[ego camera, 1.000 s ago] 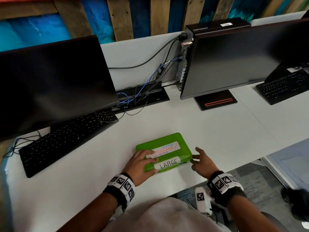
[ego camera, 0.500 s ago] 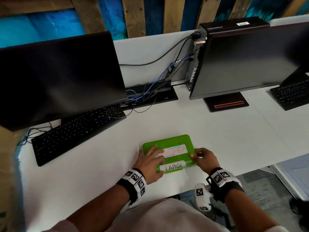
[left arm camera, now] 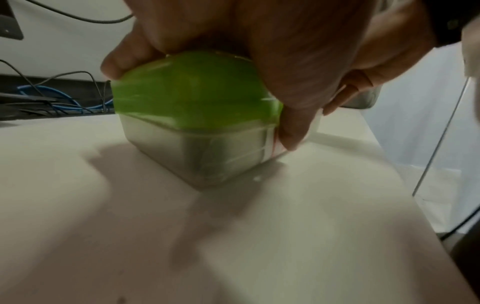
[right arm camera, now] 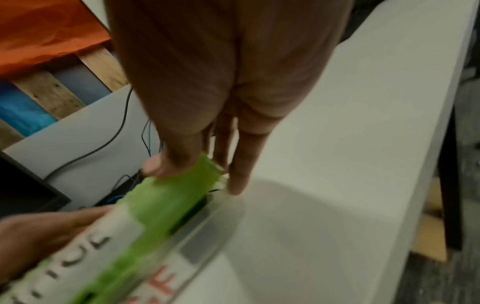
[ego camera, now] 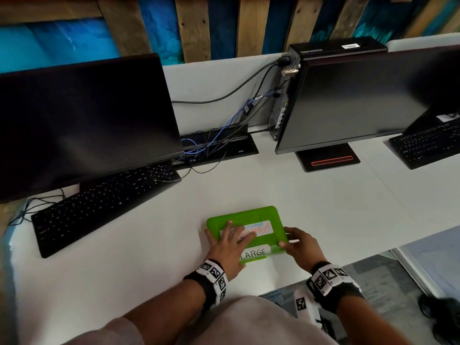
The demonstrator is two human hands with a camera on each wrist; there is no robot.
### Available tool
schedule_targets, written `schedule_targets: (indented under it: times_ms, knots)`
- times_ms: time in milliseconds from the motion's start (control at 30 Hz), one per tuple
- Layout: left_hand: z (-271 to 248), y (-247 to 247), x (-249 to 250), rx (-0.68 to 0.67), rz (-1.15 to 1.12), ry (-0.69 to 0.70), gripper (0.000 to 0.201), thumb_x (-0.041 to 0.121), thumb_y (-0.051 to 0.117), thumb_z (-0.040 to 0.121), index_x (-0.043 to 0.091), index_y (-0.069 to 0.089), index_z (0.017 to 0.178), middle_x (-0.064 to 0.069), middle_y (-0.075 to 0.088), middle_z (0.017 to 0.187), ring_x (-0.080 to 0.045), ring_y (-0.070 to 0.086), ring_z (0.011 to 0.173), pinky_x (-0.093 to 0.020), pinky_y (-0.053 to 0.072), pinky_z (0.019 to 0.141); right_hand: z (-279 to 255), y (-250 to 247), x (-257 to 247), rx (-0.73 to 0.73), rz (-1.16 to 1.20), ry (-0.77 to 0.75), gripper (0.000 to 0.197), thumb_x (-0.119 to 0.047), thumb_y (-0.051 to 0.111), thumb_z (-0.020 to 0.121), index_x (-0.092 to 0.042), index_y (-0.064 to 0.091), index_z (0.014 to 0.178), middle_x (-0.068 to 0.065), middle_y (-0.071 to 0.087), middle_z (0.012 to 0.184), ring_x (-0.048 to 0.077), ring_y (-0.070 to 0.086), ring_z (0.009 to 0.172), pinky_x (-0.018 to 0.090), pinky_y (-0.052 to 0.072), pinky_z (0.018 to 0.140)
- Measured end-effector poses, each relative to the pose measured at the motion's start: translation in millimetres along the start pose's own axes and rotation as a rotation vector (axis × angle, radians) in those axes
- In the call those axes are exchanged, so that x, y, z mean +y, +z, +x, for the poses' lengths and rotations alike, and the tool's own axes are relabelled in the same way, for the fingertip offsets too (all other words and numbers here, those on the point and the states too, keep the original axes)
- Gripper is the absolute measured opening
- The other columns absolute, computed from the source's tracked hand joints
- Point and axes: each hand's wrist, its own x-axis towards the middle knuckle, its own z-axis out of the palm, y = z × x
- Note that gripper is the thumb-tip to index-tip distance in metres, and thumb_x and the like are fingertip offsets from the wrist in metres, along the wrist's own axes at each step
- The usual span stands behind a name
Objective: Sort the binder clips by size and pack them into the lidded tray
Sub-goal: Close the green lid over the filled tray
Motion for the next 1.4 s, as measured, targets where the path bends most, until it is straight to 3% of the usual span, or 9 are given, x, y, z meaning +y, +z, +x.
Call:
schedule_targets:
  times_ms: [133, 267, 400, 633, 833, 967, 1067, 1233, 1400]
  knots:
    - [-2.0, -4.7, -4.8, 0.006, -0.034, 0.03, 0.08, 0.047, 0.053, 0.083, 0.04, 0.002, 0.144, 0.003, 0.009, 0.151, -0.03, -0.003, 0.144, -0.081, 0.001, 0.098, -1.3, -8.4, 8.3, -0.142, -0.049, -0.065, 0.079, 0.014, 0.069, 0.07, -0.021, 0.044, 0.136, 0.002, 0.057, 0.111, 0.012, 0.063, 0.085, 0.02, 0.057, 0.066]
    - [-4.1, -4.0, -8.3, 0.01, -0.016, 0.053, 0.078, 0.047, 0.051, 0.083, 0.039, 0.004, 0.144, 0.002, 0.009, 0.151, -0.03, -0.004, 0.144, -0.08, 0.003, 0.099, 5.9, -1.0, 10.0, -0.101, -0.188, -0.152, 0.077, 0.0, 0.073, 0.073, -0.031, 0.04, 0.136, -0.004, 0.055, 0.105, 0.014, 0.063, 0.069, 0.028, 0.058, 0.071]
    - [-3.5, -7.5, -10.2, -0.013, -0.014, 0.055, 0.078, 0.046, 0.052, 0.082, 0.04, 0.005, 0.143, 0.003, 0.009, 0.151, -0.03, -0.004, 0.144, -0.08, 0.004, 0.099, 8.0, 5.1, 17.7, -0.055, -0.136, -0.213, 0.076, -0.013, 0.077, 0.07, -0.059, 0.039, 0.116, -0.008, 0.055, 0.1, 0.01, 0.06, 0.068, 0.033, 0.056, 0.074]
    - [-3.5, -13.3, -12.2, -0.017, -0.048, 0.045, 0.079, 0.042, 0.058, 0.078, 0.041, 0.012, 0.142, 0.004, 0.013, 0.147, -0.028, -0.001, 0.143, -0.079, 0.007, 0.099, 7.2, 18.0, 10.9, 0.0, -0.121, -0.19, 0.063, -0.016, 0.073, 0.073, -0.033, 0.039, 0.124, -0.009, 0.056, 0.096, 0.011, 0.062, 0.078, 0.025, 0.05, 0.07]
    - [-3.2, -14.7, -11.4, 0.008, -0.11, 0.011, 0.077, 0.04, 0.059, 0.079, 0.042, 0.014, 0.142, 0.006, 0.017, 0.146, -0.025, 0.0, 0.143, -0.077, 0.01, 0.1, 9.9, 12.5, 0.9, 0.05, -0.189, -0.112, 0.038, -0.02, 0.076, 0.073, -0.021, 0.056, 0.105, -0.006, 0.063, 0.086, 0.015, 0.06, 0.078, 0.028, 0.049, 0.072]
    - [-2.1, -12.9, -14.4, 0.001, -0.132, 0.013, 0.077, 0.043, 0.06, 0.081, 0.044, 0.014, 0.143, 0.006, 0.014, 0.149, -0.024, -0.003, 0.144, -0.077, 0.007, 0.102, 12.2, -8.3, 2.7, -0.16, -0.288, -0.122, 0.074, -0.01, 0.081, 0.067, -0.023, 0.047, 0.132, -0.005, 0.06, 0.109, 0.011, 0.062, 0.091, 0.033, 0.054, 0.086]
    - [-1.0, -11.4, -16.5, -0.017, -0.101, 0.042, 0.083, 0.049, 0.06, 0.081, 0.044, 0.005, 0.144, 0.006, 0.005, 0.153, -0.025, -0.009, 0.144, -0.078, 0.004, 0.101, 7.3, -14.9, 1.4, -0.188, -0.506, -0.341, 0.113, -0.036, 0.084, 0.061, -0.039, 0.012, 0.148, -0.019, 0.02, 0.147, 0.002, 0.031, 0.126, 0.033, 0.041, 0.104]
    - [-1.1, 2.3, -17.8, -0.033, 0.042, 0.1, 0.099, 0.064, 0.054, 0.079, 0.042, -0.02, 0.141, 0.012, -0.031, 0.152, -0.024, -0.032, 0.139, -0.081, -0.011, 0.094, 9.6, 14.4, 4.5, -0.242, -0.918, -0.78, 0.104, -0.083, 0.043, 0.068, -0.036, -0.004, 0.149, -0.002, -0.011, 0.159, 0.019, -0.019, 0.145, 0.042, -0.013, 0.116]
    - [-3.5, 11.5, -16.8, 0.011, 0.084, 0.099, 0.098, 0.064, 0.048, 0.082, 0.042, -0.03, 0.135, 0.009, -0.037, 0.149, -0.026, -0.035, 0.137, -0.08, -0.017, 0.091, 6.3, 31.8, 15.8, -0.111, -1.007, -0.807, 0.097, -0.08, 0.032, 0.079, -0.024, -0.001, 0.151, 0.013, 0.003, 0.16, 0.03, -0.011, 0.145, 0.055, 0.002, 0.112]
